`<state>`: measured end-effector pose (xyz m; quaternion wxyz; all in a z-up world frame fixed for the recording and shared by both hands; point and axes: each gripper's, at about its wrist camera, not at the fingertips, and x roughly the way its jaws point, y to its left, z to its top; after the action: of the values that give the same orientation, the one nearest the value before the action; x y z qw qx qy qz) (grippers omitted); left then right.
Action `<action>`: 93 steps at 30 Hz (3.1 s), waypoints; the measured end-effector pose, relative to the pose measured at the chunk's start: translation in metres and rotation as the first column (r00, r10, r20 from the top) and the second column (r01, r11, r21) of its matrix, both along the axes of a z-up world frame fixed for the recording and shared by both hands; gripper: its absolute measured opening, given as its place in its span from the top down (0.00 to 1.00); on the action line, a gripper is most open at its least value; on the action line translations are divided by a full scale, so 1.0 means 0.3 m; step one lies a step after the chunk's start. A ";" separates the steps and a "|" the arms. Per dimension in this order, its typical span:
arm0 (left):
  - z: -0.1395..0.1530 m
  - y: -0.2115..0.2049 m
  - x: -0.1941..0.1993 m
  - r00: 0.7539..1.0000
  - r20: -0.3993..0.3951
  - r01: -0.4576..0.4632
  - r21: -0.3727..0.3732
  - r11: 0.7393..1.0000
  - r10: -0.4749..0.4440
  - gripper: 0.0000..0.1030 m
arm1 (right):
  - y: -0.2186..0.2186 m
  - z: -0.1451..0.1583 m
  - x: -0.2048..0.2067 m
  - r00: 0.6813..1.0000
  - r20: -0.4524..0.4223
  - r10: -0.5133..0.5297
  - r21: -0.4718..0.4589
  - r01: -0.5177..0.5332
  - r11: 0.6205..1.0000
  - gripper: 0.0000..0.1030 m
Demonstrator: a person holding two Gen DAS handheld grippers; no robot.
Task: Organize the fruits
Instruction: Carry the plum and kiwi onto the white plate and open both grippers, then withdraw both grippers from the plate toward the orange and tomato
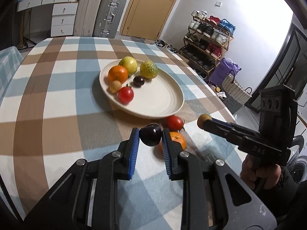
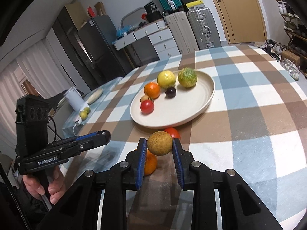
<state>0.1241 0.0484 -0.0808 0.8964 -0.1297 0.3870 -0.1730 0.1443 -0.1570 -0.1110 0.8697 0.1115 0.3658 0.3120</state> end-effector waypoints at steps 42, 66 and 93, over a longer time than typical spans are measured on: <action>-0.019 -0.191 0.657 0.996 -0.052 0.079 0.059 0.995 -0.076 0.79 | 0.028 -0.013 0.514 0.999 -0.033 0.012 -0.042 -0.014 0.999 0.73; 0.112 -0.146 0.517 1.000 0.017 0.023 0.061 0.998 -0.024 0.31 | -0.056 0.073 0.420 0.998 0.018 -0.059 -0.003 0.059 0.998 0.26; 0.239 -0.110 -0.024 0.977 0.151 -0.166 0.115 0.979 0.148 0.01 | -0.077 0.198 -0.042 0.979 0.193 -0.066 0.045 0.058 0.997 0.01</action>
<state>0.1170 0.0153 -0.0091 0.9389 -0.0901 0.3211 -0.0852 0.1316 -0.1801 -0.0516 0.9083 0.1087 0.2691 0.3013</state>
